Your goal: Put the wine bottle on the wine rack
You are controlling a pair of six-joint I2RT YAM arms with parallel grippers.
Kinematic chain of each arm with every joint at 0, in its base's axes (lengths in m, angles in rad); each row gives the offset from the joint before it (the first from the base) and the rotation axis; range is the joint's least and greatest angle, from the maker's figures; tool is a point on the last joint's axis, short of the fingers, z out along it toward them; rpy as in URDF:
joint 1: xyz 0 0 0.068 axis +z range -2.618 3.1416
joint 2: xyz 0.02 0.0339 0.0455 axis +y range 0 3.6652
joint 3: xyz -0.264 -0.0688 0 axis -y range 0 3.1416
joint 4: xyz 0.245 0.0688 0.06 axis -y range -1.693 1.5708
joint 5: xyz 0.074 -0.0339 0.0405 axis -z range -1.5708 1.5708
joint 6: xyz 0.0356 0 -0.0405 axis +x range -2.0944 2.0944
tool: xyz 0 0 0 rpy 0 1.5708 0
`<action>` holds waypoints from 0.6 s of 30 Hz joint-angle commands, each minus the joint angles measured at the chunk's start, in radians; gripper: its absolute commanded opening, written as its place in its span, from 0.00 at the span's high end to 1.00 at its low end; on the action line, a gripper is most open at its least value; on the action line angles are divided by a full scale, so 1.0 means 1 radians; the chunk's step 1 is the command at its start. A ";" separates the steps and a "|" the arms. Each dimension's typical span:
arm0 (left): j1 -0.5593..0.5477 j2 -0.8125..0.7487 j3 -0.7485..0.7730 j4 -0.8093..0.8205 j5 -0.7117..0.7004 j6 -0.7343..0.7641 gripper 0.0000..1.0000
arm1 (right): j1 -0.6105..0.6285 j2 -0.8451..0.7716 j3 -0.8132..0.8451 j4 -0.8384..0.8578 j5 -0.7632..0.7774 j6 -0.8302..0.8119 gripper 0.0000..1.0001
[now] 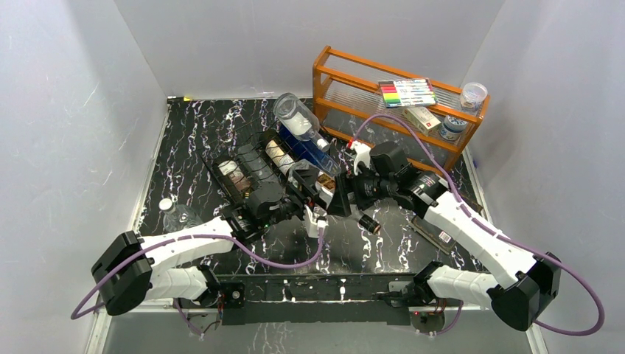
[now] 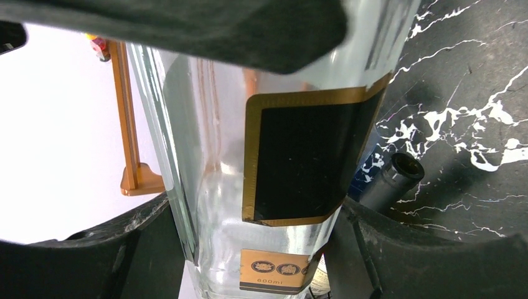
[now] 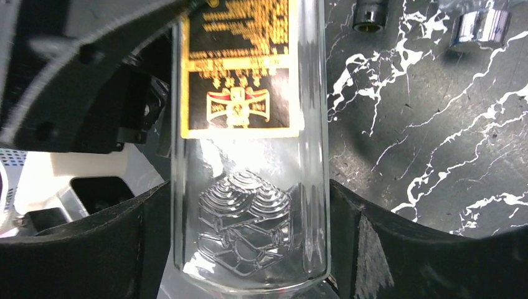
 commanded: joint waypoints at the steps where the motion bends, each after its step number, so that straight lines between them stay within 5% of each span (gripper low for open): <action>1: -0.003 -0.030 0.071 0.203 -0.038 0.005 0.78 | 0.004 0.006 -0.016 0.042 0.000 0.019 0.10; 7: -0.003 -0.031 0.076 0.203 -0.033 -0.002 0.78 | 0.003 0.011 -0.030 0.105 0.045 0.047 0.21; 18: -0.004 -0.020 0.087 0.167 -0.061 -0.047 0.68 | 0.003 -0.027 -0.066 0.161 0.192 0.011 0.92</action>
